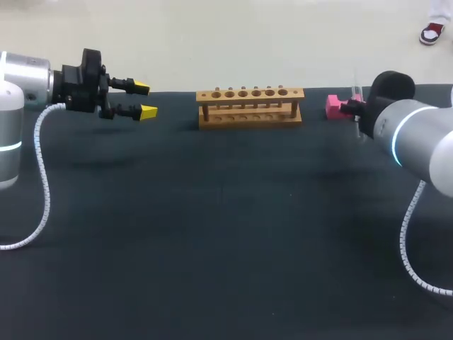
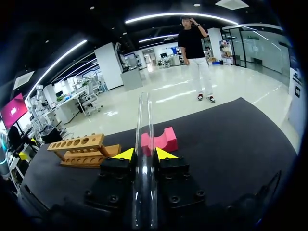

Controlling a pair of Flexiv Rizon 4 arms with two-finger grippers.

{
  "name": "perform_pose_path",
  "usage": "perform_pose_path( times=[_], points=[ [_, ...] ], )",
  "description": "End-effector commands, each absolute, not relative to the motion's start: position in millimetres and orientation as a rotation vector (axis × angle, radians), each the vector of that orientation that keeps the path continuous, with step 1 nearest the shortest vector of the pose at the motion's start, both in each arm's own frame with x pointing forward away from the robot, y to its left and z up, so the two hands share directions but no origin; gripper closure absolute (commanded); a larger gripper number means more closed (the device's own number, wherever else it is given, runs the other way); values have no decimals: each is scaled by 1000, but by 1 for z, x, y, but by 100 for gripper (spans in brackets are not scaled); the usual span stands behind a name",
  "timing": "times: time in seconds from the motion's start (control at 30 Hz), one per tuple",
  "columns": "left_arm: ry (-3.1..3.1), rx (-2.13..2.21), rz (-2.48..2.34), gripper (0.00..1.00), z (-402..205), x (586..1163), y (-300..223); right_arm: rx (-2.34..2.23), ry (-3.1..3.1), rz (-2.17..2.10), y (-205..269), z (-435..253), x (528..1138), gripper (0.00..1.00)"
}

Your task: Grasp the test tube, adjust it, and insert it.

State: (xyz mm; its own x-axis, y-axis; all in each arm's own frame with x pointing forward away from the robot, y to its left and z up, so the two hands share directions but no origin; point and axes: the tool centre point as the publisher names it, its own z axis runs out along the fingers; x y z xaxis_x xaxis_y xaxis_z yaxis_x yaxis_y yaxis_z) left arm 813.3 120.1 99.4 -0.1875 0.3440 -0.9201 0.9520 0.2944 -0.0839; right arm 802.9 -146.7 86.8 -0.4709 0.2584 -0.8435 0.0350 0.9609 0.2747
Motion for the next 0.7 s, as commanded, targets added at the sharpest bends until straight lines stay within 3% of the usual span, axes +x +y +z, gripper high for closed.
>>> perform_pose_path(
  times=[0.03, 0.7],
  points=[
    [1701, 1185, -893, 0, 99, 813, 121, 169, 1804, 336, -147, 85, 800, 100],
    [1701, 1185, -893, 0, 99, 813, 121, 179, 1813, 301, -64, 102, 799, 100]
  ],
)
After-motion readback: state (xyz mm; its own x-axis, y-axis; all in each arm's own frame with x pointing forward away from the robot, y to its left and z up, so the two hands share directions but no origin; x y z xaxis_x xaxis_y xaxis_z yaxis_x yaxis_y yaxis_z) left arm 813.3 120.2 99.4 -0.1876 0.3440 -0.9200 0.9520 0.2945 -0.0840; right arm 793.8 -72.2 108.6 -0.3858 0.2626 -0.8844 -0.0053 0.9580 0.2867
